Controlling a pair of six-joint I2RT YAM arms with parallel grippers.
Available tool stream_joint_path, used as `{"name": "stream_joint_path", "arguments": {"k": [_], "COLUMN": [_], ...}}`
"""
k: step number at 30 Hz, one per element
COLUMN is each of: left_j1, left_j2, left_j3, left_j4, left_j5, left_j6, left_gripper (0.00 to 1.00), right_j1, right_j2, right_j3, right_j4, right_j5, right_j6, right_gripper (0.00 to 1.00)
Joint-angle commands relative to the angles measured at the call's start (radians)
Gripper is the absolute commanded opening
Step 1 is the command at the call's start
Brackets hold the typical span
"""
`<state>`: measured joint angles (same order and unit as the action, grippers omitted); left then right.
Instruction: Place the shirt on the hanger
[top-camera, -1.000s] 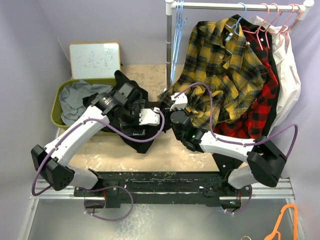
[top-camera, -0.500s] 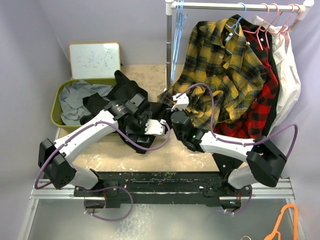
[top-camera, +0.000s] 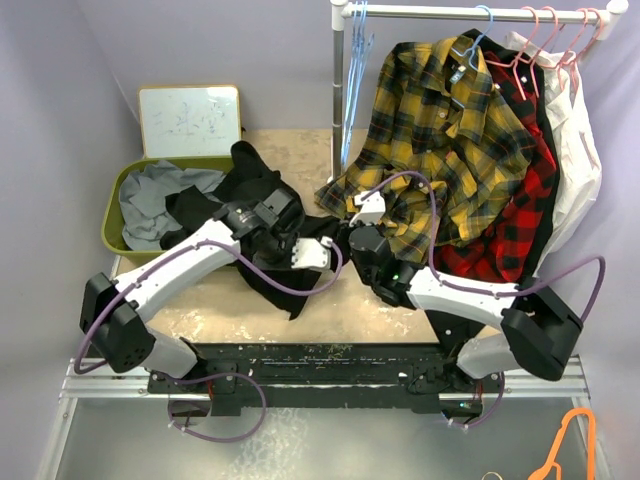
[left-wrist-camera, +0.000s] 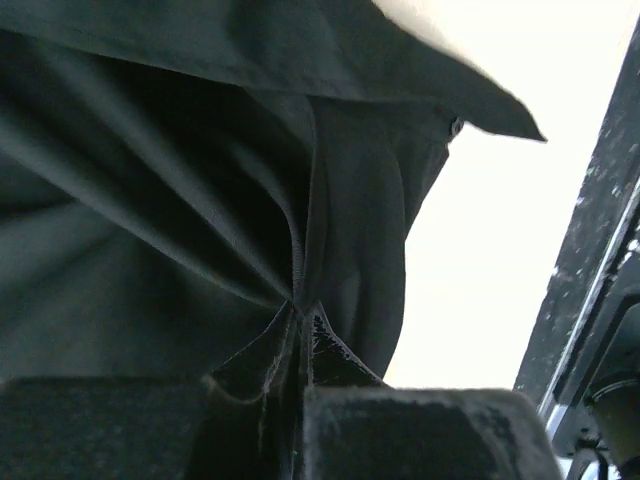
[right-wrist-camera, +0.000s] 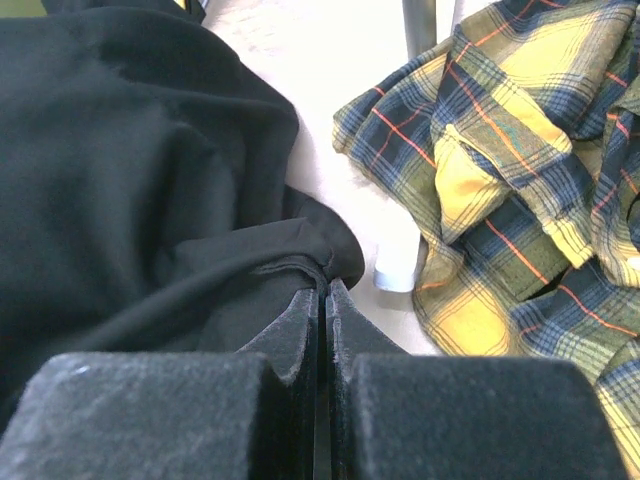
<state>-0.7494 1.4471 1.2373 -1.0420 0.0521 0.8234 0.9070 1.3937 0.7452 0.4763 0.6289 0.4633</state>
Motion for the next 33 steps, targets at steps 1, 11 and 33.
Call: {"name": "stream_joint_path", "arguments": {"k": [1, 11, 33], "left_j1": [0.012, 0.132, 0.046], "left_j2": [-0.063, -0.111, 0.085], "left_j3": [0.233, 0.564, 1.486], "left_j4": [-0.099, -0.195, 0.026], "left_j5": [0.127, 0.193, -0.062], "left_j6": [-0.080, -0.042, -0.061], "left_gripper": [0.00, 0.00, 0.00], "right_j1": [-0.007, -0.007, -0.007], "right_j2": [-0.104, -0.312, -0.225], "right_j3": [-0.041, -0.117, 0.766], "right_j4": [0.102, 0.256, -0.013], "right_j5": [-0.048, -0.257, -0.378], "right_j6": [0.012, -0.133, -0.595], "right_gripper": [0.00, 0.00, 0.00]}}
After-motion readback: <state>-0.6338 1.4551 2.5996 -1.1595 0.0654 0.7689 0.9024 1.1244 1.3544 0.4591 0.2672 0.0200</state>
